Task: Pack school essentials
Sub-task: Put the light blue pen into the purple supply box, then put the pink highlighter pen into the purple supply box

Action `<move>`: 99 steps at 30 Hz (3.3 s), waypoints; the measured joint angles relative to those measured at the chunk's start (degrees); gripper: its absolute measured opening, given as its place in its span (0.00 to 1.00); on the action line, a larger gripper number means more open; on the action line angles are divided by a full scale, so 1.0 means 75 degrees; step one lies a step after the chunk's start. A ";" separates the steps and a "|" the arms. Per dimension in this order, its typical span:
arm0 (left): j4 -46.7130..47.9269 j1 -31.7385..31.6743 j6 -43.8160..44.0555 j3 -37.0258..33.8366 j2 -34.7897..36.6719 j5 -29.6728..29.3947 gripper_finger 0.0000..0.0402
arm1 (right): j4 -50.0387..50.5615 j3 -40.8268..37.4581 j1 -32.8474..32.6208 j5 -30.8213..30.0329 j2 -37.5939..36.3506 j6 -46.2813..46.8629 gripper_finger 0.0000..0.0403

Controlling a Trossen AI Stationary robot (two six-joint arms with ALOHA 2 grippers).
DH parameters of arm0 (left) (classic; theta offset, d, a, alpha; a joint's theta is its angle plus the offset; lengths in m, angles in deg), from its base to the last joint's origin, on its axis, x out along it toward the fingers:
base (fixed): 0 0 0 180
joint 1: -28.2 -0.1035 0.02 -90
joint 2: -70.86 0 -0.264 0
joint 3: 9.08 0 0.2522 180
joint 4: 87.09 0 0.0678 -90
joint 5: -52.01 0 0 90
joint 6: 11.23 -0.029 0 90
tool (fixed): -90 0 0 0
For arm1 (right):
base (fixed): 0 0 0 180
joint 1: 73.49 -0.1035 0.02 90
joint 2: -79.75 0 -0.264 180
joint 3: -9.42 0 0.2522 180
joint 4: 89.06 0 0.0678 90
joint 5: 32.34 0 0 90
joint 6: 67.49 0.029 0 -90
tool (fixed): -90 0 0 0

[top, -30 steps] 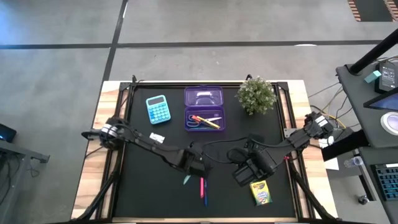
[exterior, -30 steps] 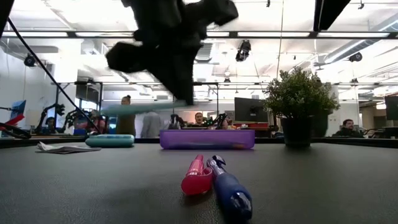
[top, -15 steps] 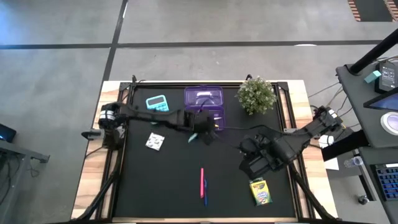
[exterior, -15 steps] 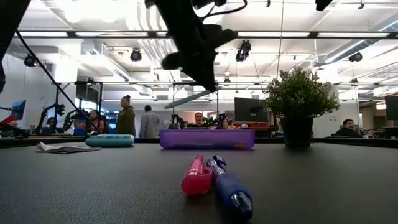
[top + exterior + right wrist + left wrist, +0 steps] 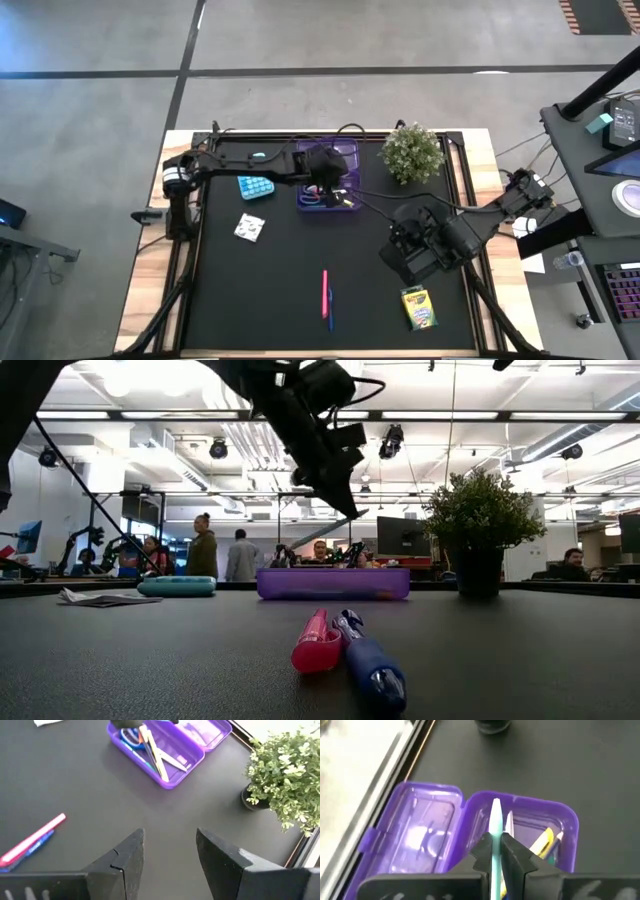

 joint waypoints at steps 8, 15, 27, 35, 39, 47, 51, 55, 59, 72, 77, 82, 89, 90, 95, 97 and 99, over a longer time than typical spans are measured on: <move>-0.0945 -0.0014 -0.0412 -0.0802 0.0001 0.0285 0.01 | 0.0001 -0.0018 0.0033 -0.0137 0.0009 0.0700 0.42; -0.0925 -0.0007 -0.0400 -0.1178 -0.0005 0.0511 0.01 | 0.0001 -0.0027 0.0035 -0.0137 0.0012 0.0833 0.42; -0.0927 0.0016 0.0004 -0.1388 -0.0005 0.0562 0.07 | 0.0001 -0.0032 0.0035 -0.0120 0.0015 0.0812 0.42; -0.0895 0.0027 0.0208 -0.1384 -0.0005 0.0562 0.21 | -0.0011 -0.0032 0.0035 0.0061 0.0015 0.0809 0.42; -0.0826 0.0027 0.1441 -0.1249 0.0054 0.0600 0.27 | -0.0033 -0.0032 0.0019 0.0172 0.0017 0.0705 0.42; -0.0868 0.0791 0.4581 -0.1305 0.0772 0.1652 0.28 | -0.0056 -0.0035 0.0015 0.0501 0.0017 0.0287 0.42; -0.0844 0.1937 0.5586 -0.1350 0.0835 0.1109 0.28 | -0.0046 -0.0038 -0.0020 0.0542 0.0020 -0.0074 0.42; -0.0857 0.3014 0.6897 -0.1368 0.0836 0.0094 0.28 | -0.0043 -0.0038 -0.0038 0.0636 0.0020 -0.0484 0.42; -0.0773 0.3739 0.8230 -0.1397 0.0753 -0.0907 0.28 | -0.0044 -0.0042 -0.0038 0.0746 0.0020 -0.0816 0.42; -0.0535 0.4699 1.0825 -0.1388 -0.0247 -0.1097 0.28 | -0.0034 -0.0111 -0.0155 0.0749 0.0020 -0.1197 0.42; -0.0460 0.4723 1.1146 -0.1377 -0.0489 -0.0865 0.28 | -0.0032 -0.0136 -0.0207 0.0751 0.0020 -0.1216 0.42; -0.0410 0.4757 1.1234 -0.1341 -0.0755 -0.0490 0.28 | -0.0029 -0.0190 -0.0204 0.0763 0.0020 -0.1219 0.42; -0.0063 0.4754 1.1230 -0.1275 -0.0844 -0.0467 0.28 | -0.0033 -0.0267 -0.0204 0.0781 0.0020 -0.1286 0.42; 0.0110 0.4751 1.1227 -0.1278 -0.0844 -0.0467 0.28 | -0.0030 -0.0276 -0.0204 0.0788 0.0020 -0.1286 0.42; 0.0629 0.4747 1.1224 -0.1219 -0.0847 -0.0460 0.28 | -0.0031 -0.0292 -0.0204 0.0885 0.0020 -0.1365 0.42; 0.0632 0.4745 1.1204 -0.1155 -0.0847 -0.0438 0.28 | -0.0031 -0.0292 -0.0204 0.0888 0.0020 -0.1365 0.42; 0.0604 0.4745 1.1201 -0.1072 -0.0844 -0.0435 0.28 | -0.0031 -0.0292 -0.0204 0.0888 0.0020 -0.1369 0.42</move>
